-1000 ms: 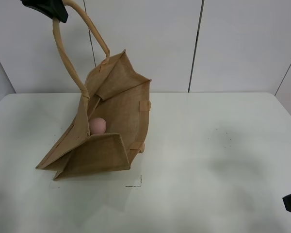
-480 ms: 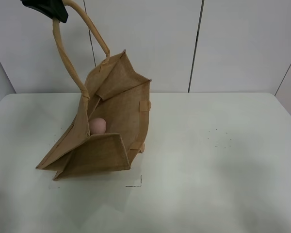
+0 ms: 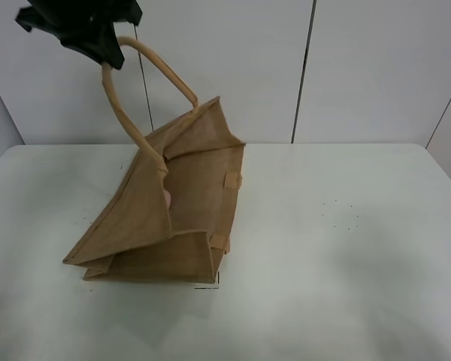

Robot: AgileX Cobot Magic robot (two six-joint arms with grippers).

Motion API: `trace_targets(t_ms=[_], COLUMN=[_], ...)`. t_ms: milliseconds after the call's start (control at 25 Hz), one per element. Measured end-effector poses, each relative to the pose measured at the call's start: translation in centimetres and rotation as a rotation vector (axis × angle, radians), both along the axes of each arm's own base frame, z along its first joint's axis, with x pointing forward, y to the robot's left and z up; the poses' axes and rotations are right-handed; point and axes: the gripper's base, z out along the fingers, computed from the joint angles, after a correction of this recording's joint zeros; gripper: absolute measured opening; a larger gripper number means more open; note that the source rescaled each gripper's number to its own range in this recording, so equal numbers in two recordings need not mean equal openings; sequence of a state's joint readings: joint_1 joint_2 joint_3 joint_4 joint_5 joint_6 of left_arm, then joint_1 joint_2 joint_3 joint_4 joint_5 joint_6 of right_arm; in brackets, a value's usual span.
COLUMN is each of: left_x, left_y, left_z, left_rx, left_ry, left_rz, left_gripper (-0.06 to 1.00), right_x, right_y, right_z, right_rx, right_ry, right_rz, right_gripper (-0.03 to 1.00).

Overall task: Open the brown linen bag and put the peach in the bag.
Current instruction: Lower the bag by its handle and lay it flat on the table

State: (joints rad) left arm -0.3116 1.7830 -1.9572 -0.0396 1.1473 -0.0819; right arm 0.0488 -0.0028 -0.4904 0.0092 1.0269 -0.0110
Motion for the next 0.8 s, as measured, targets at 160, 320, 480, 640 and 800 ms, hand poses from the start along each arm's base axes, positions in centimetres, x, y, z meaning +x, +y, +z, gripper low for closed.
trace_targets(t_ms=[160, 320, 480, 640, 800], left_x=[2.6, 5.1, 6.8, 7.6, 7.7], left_y=[-1.2, -2.1, -2.9, -3.6, -3.7], left_z=[-4.3, -8.8, -14.1, -17.6, -18.6], left_rx=[-0.020, -0.002, 0.011, -0.012, -0.011], left_ry=[0.065, 0.145, 0.258, 0.343, 0.367], left_rz=[-0.001, 0.003, -0.012, -0.030, -0.032], left_gripper=[0.00, 0.00, 0.03, 0.34, 0.76], right_x=[0.0, 0.0, 0.0, 0.0, 0.0], right_y=[0.0, 0.0, 0.0, 0.0, 0.0], right_z=[0.0, 0.0, 0.0, 0.0, 0.0], right_rx=[0.000, 0.000, 0.000, 0.000, 0.000], right_ry=[0.000, 0.000, 0.000, 0.000, 0.000], right_rz=[0.000, 0.000, 0.000, 0.000, 0.000], right_gripper=[1.00, 1.00, 1.00, 1.00, 1.00])
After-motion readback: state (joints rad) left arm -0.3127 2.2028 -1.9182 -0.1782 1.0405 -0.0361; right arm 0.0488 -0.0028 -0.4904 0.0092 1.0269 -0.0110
